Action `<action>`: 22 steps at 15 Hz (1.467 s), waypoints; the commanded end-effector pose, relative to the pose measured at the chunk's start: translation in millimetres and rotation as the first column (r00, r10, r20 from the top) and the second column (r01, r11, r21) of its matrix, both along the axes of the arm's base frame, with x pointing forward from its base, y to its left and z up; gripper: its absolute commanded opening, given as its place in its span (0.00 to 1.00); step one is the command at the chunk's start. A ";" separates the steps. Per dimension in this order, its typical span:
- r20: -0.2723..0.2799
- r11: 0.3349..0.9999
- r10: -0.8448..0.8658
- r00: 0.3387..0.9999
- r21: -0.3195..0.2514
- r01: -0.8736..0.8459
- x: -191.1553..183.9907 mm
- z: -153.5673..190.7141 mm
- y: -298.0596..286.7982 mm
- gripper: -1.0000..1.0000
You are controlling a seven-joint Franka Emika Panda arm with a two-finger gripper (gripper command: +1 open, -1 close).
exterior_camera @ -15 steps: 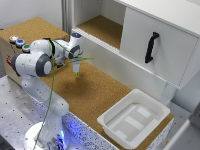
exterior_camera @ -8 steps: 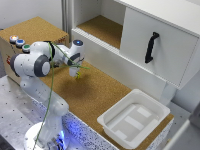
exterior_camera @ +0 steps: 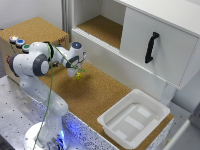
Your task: Rotate the yellow block to the right
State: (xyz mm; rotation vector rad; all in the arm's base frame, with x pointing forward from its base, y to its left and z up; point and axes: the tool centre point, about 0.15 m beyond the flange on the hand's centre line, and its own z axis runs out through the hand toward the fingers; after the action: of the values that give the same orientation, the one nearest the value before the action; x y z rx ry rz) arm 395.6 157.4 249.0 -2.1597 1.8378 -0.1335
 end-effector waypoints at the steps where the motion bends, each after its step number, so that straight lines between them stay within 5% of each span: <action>1: -0.075 0.995 0.096 0.993 0.032 -0.094 -12.8 31.4 -3.5 1.00; 4: -0.202 0.986 0.162 0.966 0.010 -0.164 -27.4 49.1 -0.2 1.00; 6: -0.273 0.973 0.204 0.940 -0.053 -0.226 -38.6 65.1 6.3 1.00; 9: -0.309 0.927 0.319 0.896 -0.097 -0.363 -51.0 78.3 12.5 1.00; 10: -0.294 0.894 0.408 0.865 -0.063 -0.443 -52.9 76.1 13.4 1.00; 12: -0.343 0.736 0.607 0.716 -0.097 -0.670 -54.1 81.3 20.6 1.00; 15: -0.328 0.491 0.798 0.505 -0.131 -0.861 -62.7 91.5 40.2 1.00; 18: -0.301 0.250 0.914 0.271 -0.107 -0.962 -62.6 88.4 56.8 1.00; 20: -0.303 0.029 0.952 0.043 -0.051 -0.998 -61.5 72.6 69.9 1.00; 22: -0.263 -0.063 0.964 -0.023 -0.144 -0.988 -68.7 61.8 74.4 1.00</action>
State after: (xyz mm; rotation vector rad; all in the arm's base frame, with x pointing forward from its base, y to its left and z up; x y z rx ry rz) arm 324.2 213.3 326.0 -3.0684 0.1163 0.0559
